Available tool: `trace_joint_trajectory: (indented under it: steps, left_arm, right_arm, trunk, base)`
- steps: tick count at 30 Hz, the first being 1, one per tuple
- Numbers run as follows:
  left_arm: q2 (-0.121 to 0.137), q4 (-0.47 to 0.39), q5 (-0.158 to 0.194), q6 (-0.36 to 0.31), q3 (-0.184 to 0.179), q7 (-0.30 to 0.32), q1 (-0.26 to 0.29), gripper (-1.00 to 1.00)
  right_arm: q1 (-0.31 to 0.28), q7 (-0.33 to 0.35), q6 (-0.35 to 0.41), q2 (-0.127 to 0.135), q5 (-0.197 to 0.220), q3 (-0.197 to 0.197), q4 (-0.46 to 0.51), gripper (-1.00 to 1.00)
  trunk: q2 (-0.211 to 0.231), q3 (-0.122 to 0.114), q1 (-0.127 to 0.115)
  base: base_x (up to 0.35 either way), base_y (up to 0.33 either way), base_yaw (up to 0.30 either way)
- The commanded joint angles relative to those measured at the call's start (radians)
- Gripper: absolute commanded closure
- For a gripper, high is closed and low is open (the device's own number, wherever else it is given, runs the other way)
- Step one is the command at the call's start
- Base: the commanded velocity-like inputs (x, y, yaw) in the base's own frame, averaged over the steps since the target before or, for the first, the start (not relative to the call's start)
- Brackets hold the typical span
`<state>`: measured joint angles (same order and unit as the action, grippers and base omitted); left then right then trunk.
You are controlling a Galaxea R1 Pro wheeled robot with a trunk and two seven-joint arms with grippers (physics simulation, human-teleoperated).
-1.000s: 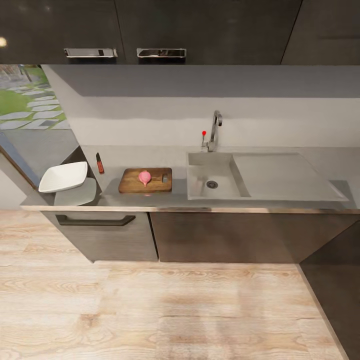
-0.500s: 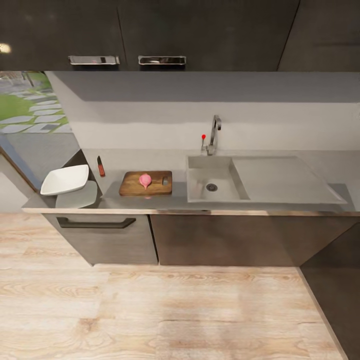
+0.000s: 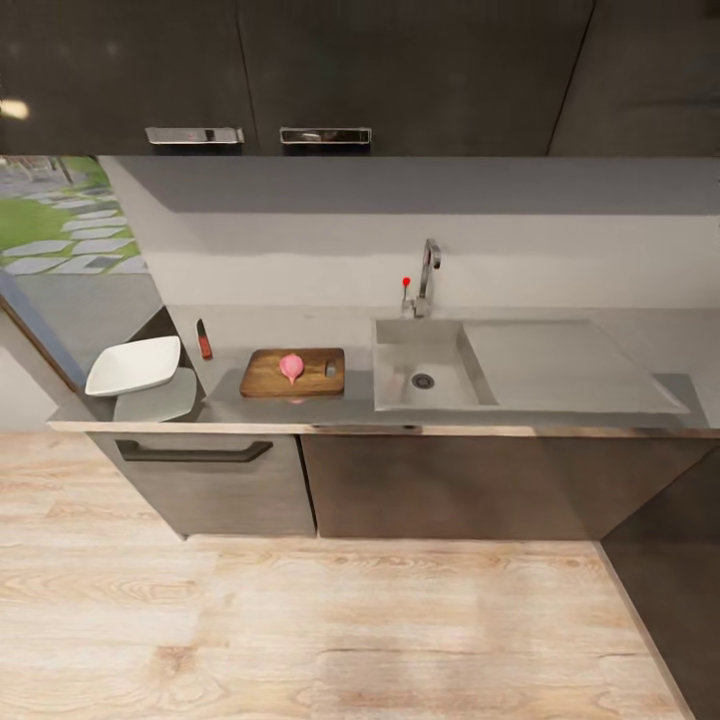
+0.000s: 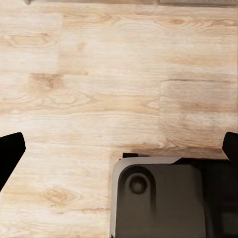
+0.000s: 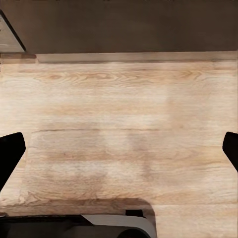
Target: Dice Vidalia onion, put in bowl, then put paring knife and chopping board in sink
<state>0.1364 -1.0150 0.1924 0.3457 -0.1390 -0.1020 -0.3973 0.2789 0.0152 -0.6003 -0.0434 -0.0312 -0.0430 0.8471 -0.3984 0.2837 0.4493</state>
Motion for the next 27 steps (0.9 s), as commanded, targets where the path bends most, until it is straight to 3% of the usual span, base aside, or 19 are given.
trace_joint_trajectory:
  steps: [1,17,27]
  left_arm:
    - [0.002,0.002,0.005,0.002,-0.005,-0.008,0.0,-1.0]
    - [0.001,0.036,0.01,0.001,-0.005,-0.008,-0.002,-1.0]
    - [0.001,0.036,0.01,0.0,-0.005,-0.008,-0.002,-1.0]
  right_arm:
    - [0.0,0.002,-0.001,-0.001,-0.003,-0.003,0.001,-1.0]
    - [0.0,0.001,-0.001,-0.002,-0.003,-0.003,0.001,-1.0]
    - [0.0,0.002,-0.001,-0.002,-0.003,-0.003,0.001,-1.0]
  trunk:
    - [-0.002,0.0,0.001]
    - [-0.002,-0.025,0.001]
    - [-0.002,-0.041,0.001]
  base:
    - [0.0,0.0,0.0]
    - [0.0,0.013,0.0]
    - [0.0,0.198,0.018]
